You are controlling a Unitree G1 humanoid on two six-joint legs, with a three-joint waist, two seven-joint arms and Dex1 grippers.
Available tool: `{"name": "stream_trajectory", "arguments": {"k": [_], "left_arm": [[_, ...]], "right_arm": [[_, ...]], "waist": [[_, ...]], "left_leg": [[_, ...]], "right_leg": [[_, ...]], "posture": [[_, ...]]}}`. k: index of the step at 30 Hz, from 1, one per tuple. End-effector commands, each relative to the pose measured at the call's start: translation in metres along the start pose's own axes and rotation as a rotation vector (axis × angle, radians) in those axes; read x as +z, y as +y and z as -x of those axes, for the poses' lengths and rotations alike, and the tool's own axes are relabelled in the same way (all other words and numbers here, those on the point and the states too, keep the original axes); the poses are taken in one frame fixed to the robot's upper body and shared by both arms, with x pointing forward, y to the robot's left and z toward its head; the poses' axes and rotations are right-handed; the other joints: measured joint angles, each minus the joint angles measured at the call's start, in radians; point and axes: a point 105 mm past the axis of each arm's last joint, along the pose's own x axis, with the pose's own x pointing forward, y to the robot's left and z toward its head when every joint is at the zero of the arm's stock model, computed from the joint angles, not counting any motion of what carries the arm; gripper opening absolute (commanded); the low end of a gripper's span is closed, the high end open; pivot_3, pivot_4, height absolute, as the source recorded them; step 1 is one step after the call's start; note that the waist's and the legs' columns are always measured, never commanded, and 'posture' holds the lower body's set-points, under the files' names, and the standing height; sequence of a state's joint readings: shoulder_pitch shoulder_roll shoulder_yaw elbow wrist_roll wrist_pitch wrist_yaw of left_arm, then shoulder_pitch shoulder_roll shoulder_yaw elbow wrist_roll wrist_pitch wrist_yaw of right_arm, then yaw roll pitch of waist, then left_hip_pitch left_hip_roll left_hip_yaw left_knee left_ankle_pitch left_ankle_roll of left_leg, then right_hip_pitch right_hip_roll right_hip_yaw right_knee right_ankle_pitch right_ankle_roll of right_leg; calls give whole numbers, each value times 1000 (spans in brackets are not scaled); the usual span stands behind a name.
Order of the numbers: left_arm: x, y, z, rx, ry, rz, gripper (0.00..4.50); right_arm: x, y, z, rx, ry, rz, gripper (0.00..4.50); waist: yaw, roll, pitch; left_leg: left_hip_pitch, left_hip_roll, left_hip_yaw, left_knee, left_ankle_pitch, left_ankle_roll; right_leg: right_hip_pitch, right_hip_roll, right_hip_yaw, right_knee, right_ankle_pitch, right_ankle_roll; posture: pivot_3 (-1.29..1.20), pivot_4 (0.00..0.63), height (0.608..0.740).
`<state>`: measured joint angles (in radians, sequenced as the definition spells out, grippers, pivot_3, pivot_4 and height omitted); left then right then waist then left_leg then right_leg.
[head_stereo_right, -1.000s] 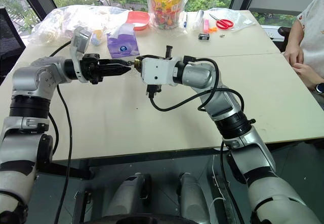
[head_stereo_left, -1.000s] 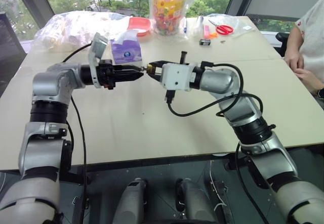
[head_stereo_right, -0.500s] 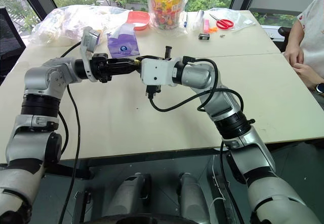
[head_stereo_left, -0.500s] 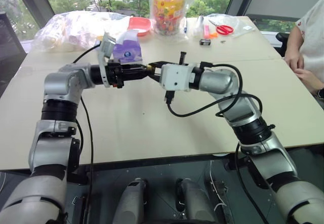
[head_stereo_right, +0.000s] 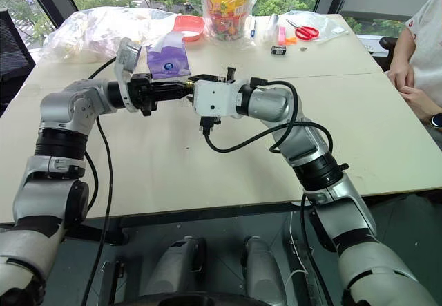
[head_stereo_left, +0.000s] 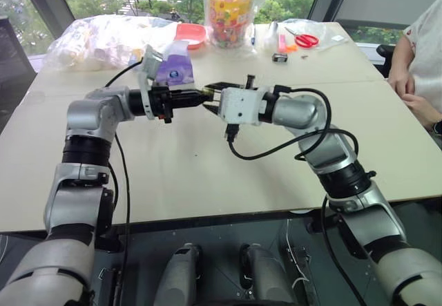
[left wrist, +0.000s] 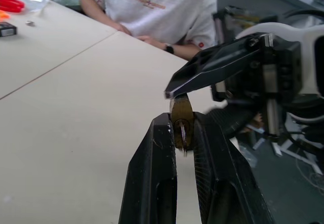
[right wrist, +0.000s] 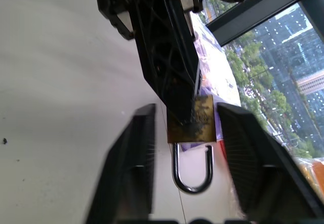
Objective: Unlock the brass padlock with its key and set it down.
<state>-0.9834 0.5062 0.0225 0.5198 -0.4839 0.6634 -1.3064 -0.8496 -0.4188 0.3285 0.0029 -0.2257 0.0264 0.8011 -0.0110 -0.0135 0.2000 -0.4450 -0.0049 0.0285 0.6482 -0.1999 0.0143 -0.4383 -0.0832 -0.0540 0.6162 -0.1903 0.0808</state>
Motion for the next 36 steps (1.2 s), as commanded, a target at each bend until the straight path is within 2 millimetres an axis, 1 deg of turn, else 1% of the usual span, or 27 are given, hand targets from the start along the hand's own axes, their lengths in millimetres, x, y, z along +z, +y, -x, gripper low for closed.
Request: {"name": "stream_trajectory", "arguments": {"k": [1, 2, 3, 4, 5, 7, 9, 12, 15, 22, 28, 36], "left_arm": [[17, -4, 4, -4, -57, -36, 0], [17, -5, 5, -3, -57, -35, 0], [16, -5, 6, -3, -57, -34, 0], [16, -5, 8, 0, -58, -34, 0], [15, -5, 9, 2, -59, -33, 0], [15, -6, 12, 7, -65, -31, 0], [15, -7, 13, 8, -68, -30, 0], [13, -10, 13, 6, -69, -27, 0], [11, -12, 13, -5, -61, -21, 0], [13, -21, 11, -36, -63, -36, 0], [16, -26, 10, -48, -73, -38, 0], [18, -34, 15, -81, -75, -36, 0]], "right_arm": [[4, -11, 10, -46, 5, 23, 3707], [2, -12, 11, -46, 18, 23, 4131], [1, -11, 14, -43, 27, 21, 4436], [-1, -11, 19, -44, 34, 11, 4436], [-1, -11, 24, -58, 30, -34, 4436], [6, -25, 37, -170, -36, -273, 4436], [9, -36, 46, -251, -75, -425, 4436], [8, -46, 51, -326, -80, -505, 4436], [9, -46, 48, -331, -80, -533, 4436], [5, -37, 40, -302, -60, -543, 4436], [-1, -33, 39, -286, -39, -547, 4436], [-13, -27, 40, -277, -3, -577, 4436]], "waist": [[-1, 0, 0], [-1, 0, 0], [0, 0, 0], [0, 0, 0], [0, 0, 0], [0, 0, 0], [0, 0, 0], [0, 0, 0], [0, 0, 0], [1, 0, 0], [0, 0, 0], [0, 0, 0]], "left_leg": [[0, 0, 0, 0, 0, 0], [0, 0, 0, 0, 0, 0], [0, 0, 0, 0, 0, 0], [0, 0, 0, 0, 0, 0], [0, 0, 0, 0, 0, 0], [0, 0, 0, 0, 0, 0], [0, 0, -1, 0, 0, 0], [0, 0, 0, 0, 0, 0], [1, 0, 0, 0, 0, 0], [0, 0, 0, 0, 0, 0], [0, 0, 0, 0, 0, 0], [0, 0, 0, 0, 0, 0]], "right_leg": [[0, 0, 0, 0, 0, 0], [0, 0, 0, 0, 0, 0], [0, 0, 0, 0, 0, 0], [0, 0, 0, 0, 0, 0], [0, 0, 0, 0, 0, 0], [0, 0, 0, 0, 0, 0], [0, 0, 0, 0, 1, 1], [0, 0, 0, 1, 1, 1], [0, -1, 0, 0, 0, -3], [-1, -1, 0, -1, 0, -3], [-1, -1, 0, -1, 0, -3], [-1, -1, 0, -1, 0, -3]], "posture": [[0, 150, 740], [0, 150, 740], [0, 150, 740], [0, 150, 740], [0, 150, 740], [0, 150, 740], [0, 150, 740], [0, 150, 740], [0, 150, 740], [0, 150, 740], [0, 150, 740], [0, 150, 740]]}}
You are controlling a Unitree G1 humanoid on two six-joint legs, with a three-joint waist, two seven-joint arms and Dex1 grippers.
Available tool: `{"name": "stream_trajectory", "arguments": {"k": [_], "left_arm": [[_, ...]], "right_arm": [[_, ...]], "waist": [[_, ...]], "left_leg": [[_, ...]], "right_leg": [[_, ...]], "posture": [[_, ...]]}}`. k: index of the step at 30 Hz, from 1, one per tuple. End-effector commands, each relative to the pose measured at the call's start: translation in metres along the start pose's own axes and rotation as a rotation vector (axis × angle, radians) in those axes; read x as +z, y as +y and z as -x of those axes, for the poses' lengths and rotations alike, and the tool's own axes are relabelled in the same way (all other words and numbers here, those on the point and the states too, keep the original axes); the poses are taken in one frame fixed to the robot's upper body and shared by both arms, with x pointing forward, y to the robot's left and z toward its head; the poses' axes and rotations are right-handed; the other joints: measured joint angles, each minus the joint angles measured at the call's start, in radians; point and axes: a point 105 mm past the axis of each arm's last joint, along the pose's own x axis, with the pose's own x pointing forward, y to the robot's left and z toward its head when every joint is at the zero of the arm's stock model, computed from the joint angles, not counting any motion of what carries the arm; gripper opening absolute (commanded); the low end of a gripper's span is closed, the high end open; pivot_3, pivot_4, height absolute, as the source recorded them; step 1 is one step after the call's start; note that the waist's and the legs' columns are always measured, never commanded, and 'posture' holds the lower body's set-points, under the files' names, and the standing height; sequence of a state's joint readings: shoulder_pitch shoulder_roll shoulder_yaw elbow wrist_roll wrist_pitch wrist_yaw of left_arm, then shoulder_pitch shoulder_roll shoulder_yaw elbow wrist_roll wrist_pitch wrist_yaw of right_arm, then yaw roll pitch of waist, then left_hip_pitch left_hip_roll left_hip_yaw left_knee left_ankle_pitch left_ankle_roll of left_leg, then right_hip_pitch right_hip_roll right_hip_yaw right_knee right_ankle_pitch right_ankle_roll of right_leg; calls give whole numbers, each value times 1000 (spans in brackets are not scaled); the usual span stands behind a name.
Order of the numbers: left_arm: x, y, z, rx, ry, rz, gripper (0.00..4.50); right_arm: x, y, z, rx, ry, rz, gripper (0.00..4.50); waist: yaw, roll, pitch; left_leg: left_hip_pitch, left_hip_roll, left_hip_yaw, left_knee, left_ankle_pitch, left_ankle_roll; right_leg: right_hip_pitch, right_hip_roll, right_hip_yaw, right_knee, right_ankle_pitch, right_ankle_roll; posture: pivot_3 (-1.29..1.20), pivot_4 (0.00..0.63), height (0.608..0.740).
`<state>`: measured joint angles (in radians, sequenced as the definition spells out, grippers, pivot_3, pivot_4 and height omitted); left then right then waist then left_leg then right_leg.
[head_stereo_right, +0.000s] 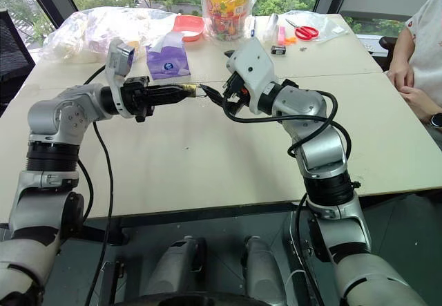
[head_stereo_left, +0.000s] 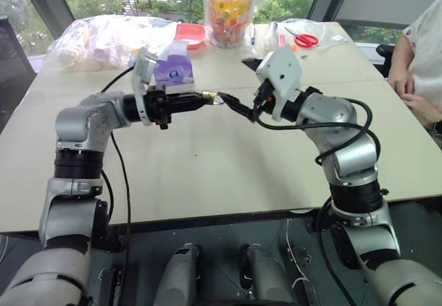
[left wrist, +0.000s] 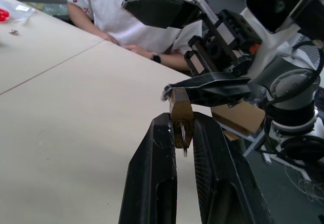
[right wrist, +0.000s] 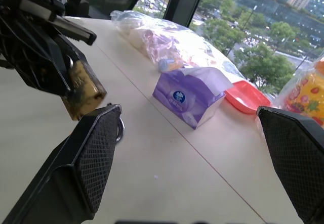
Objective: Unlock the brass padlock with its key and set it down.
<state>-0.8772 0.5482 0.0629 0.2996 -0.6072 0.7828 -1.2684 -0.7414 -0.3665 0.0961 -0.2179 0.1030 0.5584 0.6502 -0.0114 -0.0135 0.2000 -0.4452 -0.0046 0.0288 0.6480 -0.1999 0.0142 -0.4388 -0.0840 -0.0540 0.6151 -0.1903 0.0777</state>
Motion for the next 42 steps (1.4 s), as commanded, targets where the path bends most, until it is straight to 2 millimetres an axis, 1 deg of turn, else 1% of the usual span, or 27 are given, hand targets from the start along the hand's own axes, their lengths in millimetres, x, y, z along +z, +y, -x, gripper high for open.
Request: {"name": "stream_trajectory", "arguments": {"k": [1, 9, 14, 17, 20, 23, 25, 27, 29, 30, 33, 36, 40, 42], "left_arm": [[16, -11, 4, -39, -35, -51, 0], [18, -9, 2, -37, -36, -68, 0], [14, -5, 2, -23, -31, -66, 0], [12, -1, 2, -1, -35, -65, 0], [8, 8, -3, 41, -36, -52, 0], [-5, 15, -14, 72, -31, 11, 0], [-20, 20, -27, 90, -15, 85, 0], [-41, 29, -41, 141, 23, 161, 0], [-59, 38, -51, 192, 53, 227, 0], [-66, 42, -58, 209, 54, 284, 0], [-79, 47, -71, 225, 57, 387, 0], [-87, 50, -80, 226, 66, 425, 0], [-94, 51, -98, 205, 75, 434, 0], [-94, 52, -102, 204, 72, 488, 990]], "right_arm": [[6, -1, 2, -1, -25, 13, 4436], [1, 11, 3, 84, -6, 6, 4436], [-1, 11, 4, 88, 2, 10, 4436], [-7, 6, 11, 73, 34, 19, 4436], [-18, 4, 27, 83, 111, 15, 4436], [-35, 5, 49, 102, 250, -26, 4436], [-48, 8, 66, 102, 376, -125, 4436], [-54, 15, 80, 126, 476, -187, 4436], [-57, 18, 87, 118, 541, -240, 4436], [-57, 19, 89, 104, 559, -273, 4436], [-56, 22, 90, 92, 583, -317, 4436], [-57, 26, 90, 91, 601, -321, 4436], [-63, 29, 88, 64, 621, -337, 4436], [-63, 28, 85, 49, 618, -340, 4500]], "waist": [[0, 0, 0], [1, 0, 0], [0, 0, 0], [2, 0, 0], [5, 0, 0], [18, 0, 0], [25, 0, 0], [26, 0, 0], [26, -1, 0], [26, -1, 0], [23, -1, 0], [24, -1, 0], [26, -1, 0], [27, -1, 0]], "left_leg": [[0, 0, 0, 0, 0, 0], [0, 0, 0, 0, 0, 0], [0, 0, 0, 0, 0, 0], [0, 0, 0, 0, 0, 0], [0, 0, 0, 0, 0, 0], [-1, -1, 0, 0, 0, 0], [-1, -1, 1, 1, 0, 0], [-1, -1, 0, 1, 0, 0], [-1, -1, 0, 1, 0, 0], [-1, -1, 0, 2, 0, 1], [-1, -1, 0, 2, 0, 1], [-2, -1, 0, 1, 0, 1], [-3, -1, 0, 1, -1, 1], [-4, -1, 0, 1, -1, 1]], "right_leg": [[0, 0, 0, 0, 0, 0], [0, 0, 0, 0, 0, 0], [0, 0, 0, 0, 0, 0], [0, 0, 0, 0, 0, 0], [0, -1, 0, -1, 0, 0], [0, -2, 0, -1, 0, 0], [0, -2, 0, -2, 0, 0], [0, -2, 0, -1, 0, 0], [1, -3, 0, -1, 0, 0], [1, -3, 0, -2, 0, 0], [0, -3, 0, -2, 0, 0], [-1, -3, -1, -1, 0, 0], [-1, -3, -1, -2, 0, 0], [-1, -3, -1, -3, 0, 0]], "posture": [[0, 150, 740], [0, 150, 740], [0, 150, 740], [0, 150, 740], [0, 150, 740], [0, 150, 740], [0, 150, 740], [0, 150, 740], [0, 150, 740], [0, 150, 740], [0, 150, 740], [0, 150, 740], [0, 150, 740], [0, 150, 740]]}}
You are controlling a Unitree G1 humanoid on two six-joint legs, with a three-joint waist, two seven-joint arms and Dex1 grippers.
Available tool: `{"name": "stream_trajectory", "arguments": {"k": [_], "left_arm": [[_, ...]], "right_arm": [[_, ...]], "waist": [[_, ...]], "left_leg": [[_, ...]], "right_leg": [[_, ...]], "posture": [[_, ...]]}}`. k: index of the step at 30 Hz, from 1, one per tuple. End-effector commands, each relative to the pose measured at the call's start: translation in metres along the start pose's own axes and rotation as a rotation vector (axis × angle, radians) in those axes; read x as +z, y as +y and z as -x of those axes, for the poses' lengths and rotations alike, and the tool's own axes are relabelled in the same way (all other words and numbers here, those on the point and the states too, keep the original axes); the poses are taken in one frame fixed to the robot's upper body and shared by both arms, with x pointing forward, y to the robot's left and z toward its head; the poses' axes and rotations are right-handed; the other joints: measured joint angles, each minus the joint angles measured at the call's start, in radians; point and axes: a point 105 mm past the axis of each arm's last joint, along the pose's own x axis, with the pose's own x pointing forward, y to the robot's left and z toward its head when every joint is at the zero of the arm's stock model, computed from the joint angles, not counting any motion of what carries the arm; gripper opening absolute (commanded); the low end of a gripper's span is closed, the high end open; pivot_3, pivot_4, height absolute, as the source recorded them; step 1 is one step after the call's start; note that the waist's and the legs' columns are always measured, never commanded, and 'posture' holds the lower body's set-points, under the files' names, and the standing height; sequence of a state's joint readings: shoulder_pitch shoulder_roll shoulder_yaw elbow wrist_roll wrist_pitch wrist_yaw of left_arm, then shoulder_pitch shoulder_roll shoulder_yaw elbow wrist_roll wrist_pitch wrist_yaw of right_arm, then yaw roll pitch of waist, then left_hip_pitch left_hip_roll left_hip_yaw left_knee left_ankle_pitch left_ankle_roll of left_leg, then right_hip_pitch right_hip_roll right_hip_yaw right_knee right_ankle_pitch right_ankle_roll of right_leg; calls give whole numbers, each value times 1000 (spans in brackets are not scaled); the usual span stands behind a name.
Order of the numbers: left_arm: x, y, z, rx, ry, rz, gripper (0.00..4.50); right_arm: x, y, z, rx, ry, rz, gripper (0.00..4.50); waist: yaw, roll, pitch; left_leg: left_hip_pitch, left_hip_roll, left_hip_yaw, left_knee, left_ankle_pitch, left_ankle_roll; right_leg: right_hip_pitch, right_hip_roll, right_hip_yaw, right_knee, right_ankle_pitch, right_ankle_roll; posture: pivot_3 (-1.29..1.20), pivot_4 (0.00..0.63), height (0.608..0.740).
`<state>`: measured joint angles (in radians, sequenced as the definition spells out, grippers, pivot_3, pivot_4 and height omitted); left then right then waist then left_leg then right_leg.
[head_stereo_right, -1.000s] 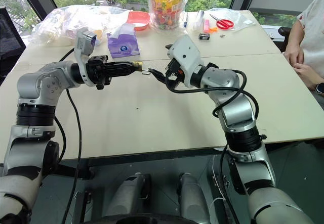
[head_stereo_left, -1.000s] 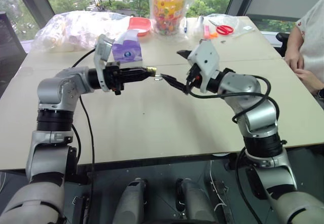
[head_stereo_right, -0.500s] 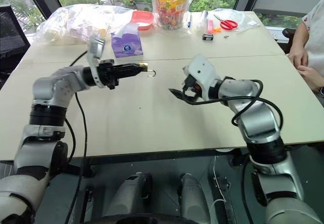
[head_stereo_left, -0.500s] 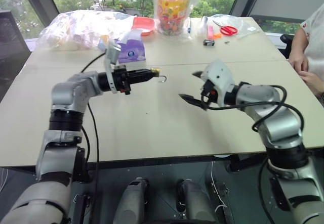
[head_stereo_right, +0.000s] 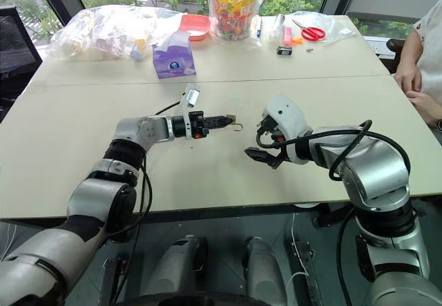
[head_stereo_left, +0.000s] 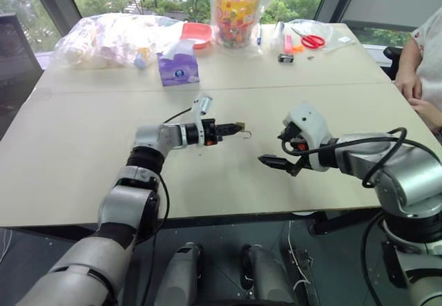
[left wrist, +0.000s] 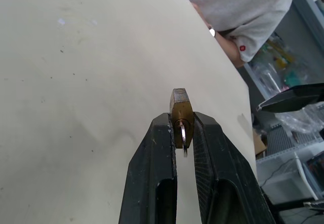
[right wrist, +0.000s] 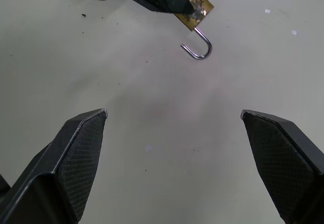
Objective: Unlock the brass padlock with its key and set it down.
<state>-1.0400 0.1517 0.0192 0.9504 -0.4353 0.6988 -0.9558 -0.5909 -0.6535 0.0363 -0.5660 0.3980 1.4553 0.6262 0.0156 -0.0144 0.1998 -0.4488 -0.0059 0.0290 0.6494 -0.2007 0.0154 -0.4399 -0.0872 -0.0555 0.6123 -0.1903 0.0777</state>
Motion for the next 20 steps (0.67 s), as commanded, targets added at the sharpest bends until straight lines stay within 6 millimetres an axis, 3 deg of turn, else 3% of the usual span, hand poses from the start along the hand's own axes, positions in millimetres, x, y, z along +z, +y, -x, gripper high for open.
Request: {"name": "stream_trajectory", "arguments": {"k": [1, 7, 11, 14, 17, 20], "left_arm": [[14, -8, -6, -35, -36, 49, 1362], [12, 1, 3, 14, 17, 63, 4105], [14, 27, 30, 183, 81, -74, 4105], [19, 41, 58, 264, 139, -300, 4105], [34, 31, 82, 261, 85, -415, 4105], [50, 13, 101, 262, -55, -441, 4105]], "right_arm": [[10, 0, 2, -29, -38, 19, 4500], [8, -3, 0, -50, -34, 9, 4500], [4, -5, 2, -58, -26, 14, 4500], [-1, -8, 4, -70, -17, 26, 4500], [-2, -14, 4, -99, -74, 23, 4500], [9, -33, 8, -233, -236, 71, 4500]], "waist": [[-1, 0, 0], [-4, 0, 0], [-4, 0, 0], [-8, 0, 0], [-12, 0, 0], [-9, 0, 0]], "left_leg": [[0, 0, 0, 0, 0, 0], [-1, 0, 0, 0, 0, 0], [-1, 0, 0, 0, 0, 0], [-1, 0, 0, 0, 0, 0], [0, 1, 1, -2, 0, 0], [-1, 1, 0, -3, 0, 0]], "right_leg": [[0, 0, 0, 0, 0, 0], [-1, 0, 0, 0, 0, 1], [-1, 0, 0, 0, 1, 2], [-1, 0, 0, 0, 0, 0], [-2, -1, 1, 0, 0, -1], [-3, -2, 1, -1, 0, -1]], "posture": [[0, 150, 740], [0, 150, 740], [0, 150, 740], [0, 150, 740], [0, 150, 740], [0, 150, 740]]}}
